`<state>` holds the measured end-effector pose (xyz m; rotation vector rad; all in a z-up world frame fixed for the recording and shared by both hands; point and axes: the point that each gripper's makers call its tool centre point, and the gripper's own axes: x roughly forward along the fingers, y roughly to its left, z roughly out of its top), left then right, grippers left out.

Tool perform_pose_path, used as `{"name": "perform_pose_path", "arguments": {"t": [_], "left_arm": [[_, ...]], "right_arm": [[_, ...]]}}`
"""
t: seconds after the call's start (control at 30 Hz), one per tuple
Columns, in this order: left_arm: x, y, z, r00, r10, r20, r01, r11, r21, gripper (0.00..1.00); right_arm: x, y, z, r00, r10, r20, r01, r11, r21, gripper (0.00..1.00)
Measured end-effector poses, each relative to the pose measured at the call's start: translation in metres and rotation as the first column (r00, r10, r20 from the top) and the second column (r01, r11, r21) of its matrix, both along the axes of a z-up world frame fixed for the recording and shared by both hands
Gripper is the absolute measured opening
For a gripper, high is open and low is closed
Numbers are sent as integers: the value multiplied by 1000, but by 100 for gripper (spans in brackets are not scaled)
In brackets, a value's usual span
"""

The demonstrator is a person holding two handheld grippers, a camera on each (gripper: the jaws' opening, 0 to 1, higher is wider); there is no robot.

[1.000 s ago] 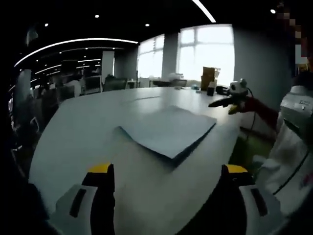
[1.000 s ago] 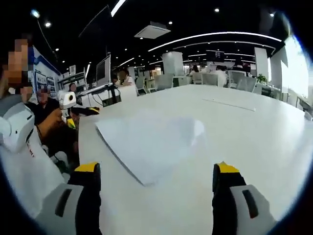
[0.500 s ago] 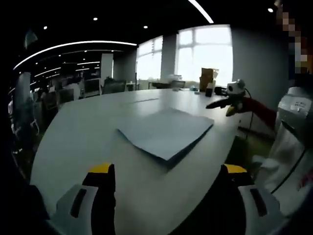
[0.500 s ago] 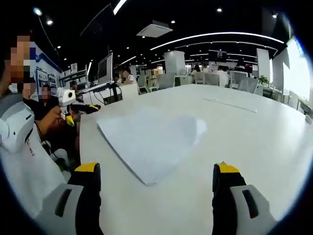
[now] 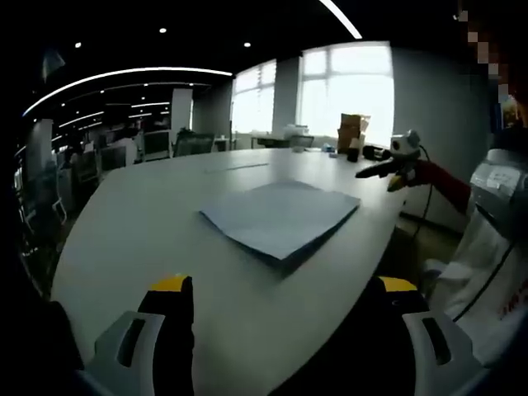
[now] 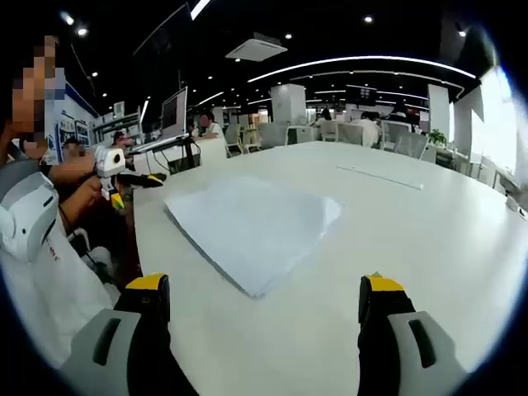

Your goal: Organize the stack of printing papers by aligning and flattening the scattered papers on the table

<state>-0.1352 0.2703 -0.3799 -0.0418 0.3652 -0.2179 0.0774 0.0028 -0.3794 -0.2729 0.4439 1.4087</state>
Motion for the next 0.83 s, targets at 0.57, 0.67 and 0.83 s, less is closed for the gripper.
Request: {"name": "perform_pose_path", "arguments": {"t": [0.57, 0.67, 0.83], "left_arm": [[-14, 2, -5, 999, 23, -22, -23, 1000, -11, 95], [-14, 3, -5, 999, 22, -26, -22, 1000, -11, 95], [-12, -2, -4, 1000, 9, -24, -10, 1000, -11, 95]], "right_arm": [[9, -36, 3, 998, -66, 19, 67, 997, -46, 90], [11, -42, 4, 996, -80, 28, 82, 995, -58, 90], [9, -43, 7, 996, -82, 34, 84, 995, -54, 90]]}}
